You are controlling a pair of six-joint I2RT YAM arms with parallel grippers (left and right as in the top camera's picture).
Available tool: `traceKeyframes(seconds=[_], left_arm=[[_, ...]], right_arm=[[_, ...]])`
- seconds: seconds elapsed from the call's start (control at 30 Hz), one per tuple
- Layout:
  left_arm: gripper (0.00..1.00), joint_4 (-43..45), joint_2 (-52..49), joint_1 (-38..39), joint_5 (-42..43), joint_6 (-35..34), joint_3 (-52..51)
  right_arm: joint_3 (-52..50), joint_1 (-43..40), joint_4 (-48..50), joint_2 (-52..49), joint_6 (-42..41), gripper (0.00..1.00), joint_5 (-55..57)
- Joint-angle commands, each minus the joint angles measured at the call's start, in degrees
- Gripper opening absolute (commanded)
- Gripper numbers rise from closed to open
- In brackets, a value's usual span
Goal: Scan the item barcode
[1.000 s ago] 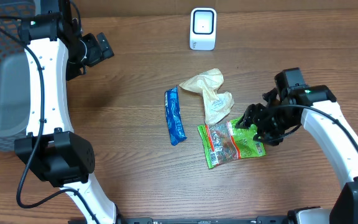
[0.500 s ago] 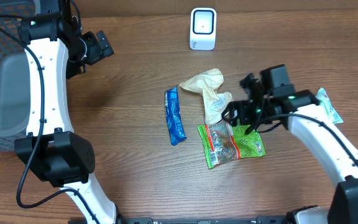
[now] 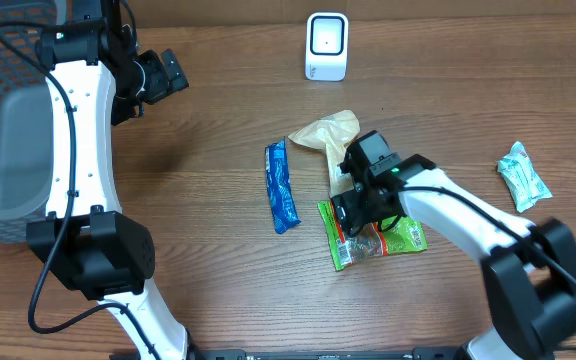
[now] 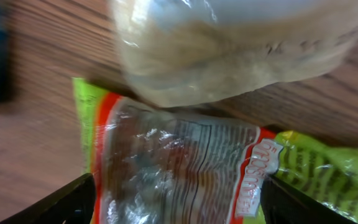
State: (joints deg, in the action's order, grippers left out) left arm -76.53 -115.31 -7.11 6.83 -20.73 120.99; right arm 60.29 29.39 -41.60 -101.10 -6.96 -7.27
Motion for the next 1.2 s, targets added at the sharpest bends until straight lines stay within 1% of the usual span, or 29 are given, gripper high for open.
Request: traceKeyframes(seconds=[0.0,0.07,0.13,0.17,0.2,0.23,0.27,0.3,0.4,0.53,0.6,0.7,0.73,0.83,0.87,0.9,0.93,0.97,1.0,1.07,1.1,1.13,1.17], left_arm=[[1.0,0.1,-0.2,0.2,0.2,1.5,-0.2],[1.0,0.1,-0.2,0.2,0.2,1.5,-0.2],[1.0,0.1,-0.2,0.2,0.2,1.5,-0.2],[1.0,0.2,-0.2,0.2,0.2,1.5,-0.2],[1.0,0.2,-0.2,0.2,0.2,1.5,-0.2],[1.0,0.2,-0.2,0.2,0.2,1.5,-0.2],[1.0,0.2,-0.2,0.2,0.2,1.5,-0.2],[1.0,0.2,-0.2,0.2,0.2,1.4,-0.2],[1.0,0.2,-0.2,0.2,0.2,1.5,-0.2],[1.0,0.1,-0.2,0.2,0.2,1.4,-0.2],[1.0,0.1,-0.2,0.2,0.2,1.5,-0.2],[1.0,0.1,-0.2,0.2,0.2,1.5,-0.2],[1.0,0.1,-0.2,0.2,0.2,1.5,-0.2],[1.0,0.1,-0.2,0.2,0.2,1.5,-0.2],[1.0,0.2,-0.2,0.2,0.2,1.5,-0.2],[1.0,0.3,-0.2,0.2,0.2,1.5,-0.2],[1.0,0.3,-0.2,0.2,0.2,1.5,-0.2],[1.0,0.5,-0.2,0.2,0.2,1.5,-0.2],[1.0,0.8,-0.2,0.2,0.2,1.5,-0.2],[1.0,1.0,-0.2,0.2,0.2,1.4,-0.2],[1.0,1.0,-0.2,0.2,0.2,1.5,-0.2],[1.0,0.9,-0.2,0.2,0.2,1.4,-0.2],[1.0,1.0,-0.2,0.2,0.2,1.4,-0.2]], right_arm=[[0.2,0.3,0.8,-3.2,-1.3,0.78,-0.9],[0.2,0.5,0.8,-3.9,-2.8,0.69,-0.9],[0.2,0.5,0.8,-4.1,-4.9,0.58,-1.0],[0.2,0.5,0.8,-4.2,-5.6,0.49,-1.0],[0.2,0.5,0.6,-4.1,-6.4,0.32,-0.9],[0.3,0.5,0.2,-4.1,-7.1,0.18,-1.0],[0.6,0.5,-0.5,-4.1,-7.7,0.09,-1.3],[1.0,0.3,-1.2,-4.1,-8.2,0.04,-1.4],[4.0,-0.2,-5.0,-4.0,-8.4,0.04,-4.2],[11.5,-1.3,-11.3,-3.5,-12.1,0.04,-6.3],[15.2,-1.9,-13.6,-3.1,-12.2,0.04,-5.6],[19.9,-3.3,-16.1,-2.7,-12.1,0.04,-1.0],[20.9,-3.8,-16.8,-2.7,-11.7,0.04,0.1],[21.9,-5.0,-17.7,-2.7,-4.9,0.04,0.9],[21.9,-5.1,-17.9,-2.7,-0.4,0.05,-0.2],[21.7,-5.1,-18.4,-2.7,6.7,0.19,-2.5],[21.6,-5.1,-18.6,-2.8,11.0,0.38,-4.2],[21.4,-5.0,-18.8,-2.8,14.5,0.66,-6.1],[21.4,-4.6,-19.0,-2.8,17.6,0.82,-8.3],[21.4,-3.7,-19.5,-2.9,19.2,0.88,-9.4],[21.4,-2.8,-19.8,-2.9,19.2,0.9,-8.7],[21.4,-1.8,-20.2,-3.1,18.9,0.95,-7.7],[21.4,-0.5,-20.5,-3.2,17.7,0.97,-5.9]])
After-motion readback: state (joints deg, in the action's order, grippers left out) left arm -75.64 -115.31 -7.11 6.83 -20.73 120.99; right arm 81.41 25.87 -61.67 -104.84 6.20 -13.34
